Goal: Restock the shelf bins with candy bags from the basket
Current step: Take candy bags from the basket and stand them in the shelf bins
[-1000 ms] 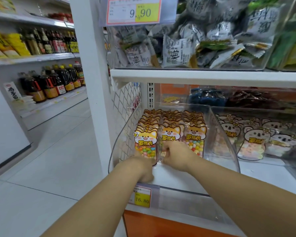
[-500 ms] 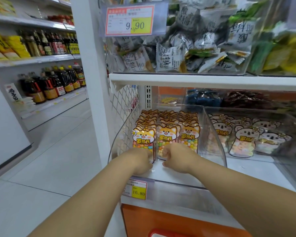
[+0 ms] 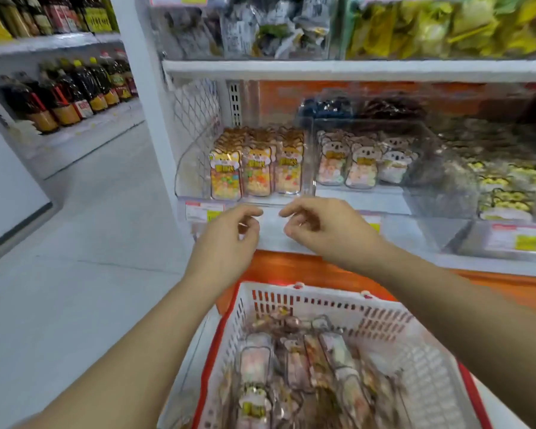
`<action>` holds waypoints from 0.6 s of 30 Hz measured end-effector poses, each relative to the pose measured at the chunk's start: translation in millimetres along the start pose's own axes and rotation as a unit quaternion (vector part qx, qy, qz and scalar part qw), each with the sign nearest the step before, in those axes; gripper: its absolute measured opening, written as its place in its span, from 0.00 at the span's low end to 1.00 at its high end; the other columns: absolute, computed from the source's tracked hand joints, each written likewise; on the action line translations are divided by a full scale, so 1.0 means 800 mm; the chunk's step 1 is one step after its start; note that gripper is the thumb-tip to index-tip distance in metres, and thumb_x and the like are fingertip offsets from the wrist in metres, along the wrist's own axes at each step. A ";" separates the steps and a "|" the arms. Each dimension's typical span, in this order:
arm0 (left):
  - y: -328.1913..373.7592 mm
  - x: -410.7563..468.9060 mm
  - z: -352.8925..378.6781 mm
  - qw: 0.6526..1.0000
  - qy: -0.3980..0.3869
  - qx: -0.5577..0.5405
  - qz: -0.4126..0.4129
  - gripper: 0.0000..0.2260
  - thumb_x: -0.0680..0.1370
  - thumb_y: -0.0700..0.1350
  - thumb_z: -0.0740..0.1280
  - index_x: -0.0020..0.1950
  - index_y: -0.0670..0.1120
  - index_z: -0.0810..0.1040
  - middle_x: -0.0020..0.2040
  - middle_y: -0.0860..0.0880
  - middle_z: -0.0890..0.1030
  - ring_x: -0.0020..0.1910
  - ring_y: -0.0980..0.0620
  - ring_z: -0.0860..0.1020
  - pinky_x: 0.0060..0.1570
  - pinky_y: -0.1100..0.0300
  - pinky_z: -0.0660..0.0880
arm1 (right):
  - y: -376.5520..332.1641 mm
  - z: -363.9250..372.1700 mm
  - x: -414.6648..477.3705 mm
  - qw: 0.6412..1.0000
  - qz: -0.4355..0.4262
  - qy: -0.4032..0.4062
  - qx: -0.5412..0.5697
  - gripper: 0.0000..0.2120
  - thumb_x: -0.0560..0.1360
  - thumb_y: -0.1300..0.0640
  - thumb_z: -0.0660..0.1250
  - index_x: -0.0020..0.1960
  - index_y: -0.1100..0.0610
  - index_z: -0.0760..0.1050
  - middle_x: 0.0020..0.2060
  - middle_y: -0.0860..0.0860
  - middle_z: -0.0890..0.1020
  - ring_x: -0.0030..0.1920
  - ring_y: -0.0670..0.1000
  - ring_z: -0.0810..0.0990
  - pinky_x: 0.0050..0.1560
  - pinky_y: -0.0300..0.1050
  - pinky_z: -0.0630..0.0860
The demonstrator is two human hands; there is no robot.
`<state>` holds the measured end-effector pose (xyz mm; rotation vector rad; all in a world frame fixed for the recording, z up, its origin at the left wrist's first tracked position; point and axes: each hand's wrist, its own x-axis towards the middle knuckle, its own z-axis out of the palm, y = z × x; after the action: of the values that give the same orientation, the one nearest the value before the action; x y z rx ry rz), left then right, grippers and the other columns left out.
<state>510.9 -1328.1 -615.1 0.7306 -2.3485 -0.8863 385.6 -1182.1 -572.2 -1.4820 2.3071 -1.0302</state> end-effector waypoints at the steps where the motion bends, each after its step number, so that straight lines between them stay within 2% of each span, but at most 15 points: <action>1: -0.002 -0.017 0.014 1.000 -0.015 -0.007 -0.009 0.11 0.80 0.46 0.64 0.60 0.56 0.80 0.52 0.56 0.83 0.50 0.55 0.81 0.55 0.53 0.78 | 0.013 0.005 -0.023 1.000 0.013 -0.004 0.020 0.08 0.77 0.59 0.69 0.55 0.50 0.79 0.40 0.46 0.82 0.38 0.45 0.79 0.40 0.35 0.73; 4: -0.013 -0.064 0.064 0.996 -0.079 0.013 -0.028 0.11 0.80 0.46 0.63 0.59 0.55 0.80 0.54 0.54 0.84 0.50 0.52 0.81 0.53 0.52 0.78 | 0.064 0.028 -0.082 0.997 0.065 -0.022 0.032 0.08 0.77 0.58 0.69 0.55 0.49 0.80 0.38 0.44 0.80 0.34 0.40 0.76 0.36 0.32 0.71; 8: -0.042 -0.109 0.128 0.983 -0.164 0.056 -0.060 0.11 0.83 0.46 0.62 0.63 0.54 0.79 0.57 0.55 0.83 0.47 0.56 0.81 0.50 0.56 0.79 | 0.134 0.062 -0.132 0.988 0.147 -0.053 -0.003 0.08 0.78 0.57 0.68 0.56 0.51 0.80 0.38 0.41 0.78 0.35 0.38 0.74 0.36 0.31 0.67; 11: -0.087 -0.139 0.166 0.961 -0.241 0.091 -0.101 0.12 0.83 0.47 0.62 0.63 0.56 0.79 0.60 0.54 0.82 0.46 0.55 0.81 0.45 0.57 0.79 | 0.190 0.093 -0.160 0.967 0.216 -0.127 -0.045 0.10 0.78 0.56 0.66 0.59 0.52 0.79 0.44 0.43 0.79 0.43 0.44 0.77 0.45 0.39 0.74; 13: -0.117 -0.155 0.185 0.932 -0.318 0.130 -0.117 0.14 0.82 0.48 0.62 0.67 0.55 0.76 0.61 0.52 0.80 0.51 0.51 0.81 0.50 0.54 0.79 | 0.219 0.112 -0.176 0.948 0.252 -0.181 -0.074 0.10 0.78 0.56 0.66 0.59 0.51 0.78 0.47 0.45 0.79 0.48 0.48 0.79 0.52 0.45 0.78; 15: -0.139 -0.167 0.199 0.896 -0.399 0.154 -0.117 0.16 0.81 0.47 0.62 0.69 0.52 0.74 0.57 0.48 0.77 0.52 0.46 0.79 0.53 0.51 0.78 | 0.237 0.130 -0.187 0.931 0.271 -0.229 -0.088 0.11 0.78 0.56 0.66 0.59 0.50 0.76 0.49 0.47 0.80 0.52 0.50 0.78 0.55 0.46 0.77; 16: -0.145 -0.173 0.204 0.883 -0.423 0.163 -0.123 0.16 0.81 0.47 0.62 0.69 0.51 0.72 0.54 0.47 0.75 0.51 0.45 0.79 0.53 0.49 0.78 | 0.243 0.139 -0.190 0.922 0.275 -0.254 -0.095 0.12 0.78 0.55 0.65 0.61 0.50 0.76 0.52 0.48 0.80 0.55 0.50 0.77 0.57 0.46 0.77; 18: -0.158 -0.182 0.216 0.875 -0.426 0.182 -0.141 0.16 0.80 0.48 0.61 0.68 0.51 0.72 0.58 0.46 0.74 0.56 0.43 0.78 0.55 0.49 0.77 | 0.249 0.160 -0.191 0.909 0.274 -0.293 -0.107 0.14 0.79 0.53 0.64 0.64 0.50 0.75 0.57 0.48 0.80 0.59 0.50 0.75 0.61 0.49 0.76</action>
<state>544.8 -1241.9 -857.1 0.9902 -3.3207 -1.0446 381.7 -1057.0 -825.2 -0.9158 2.2002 -0.1472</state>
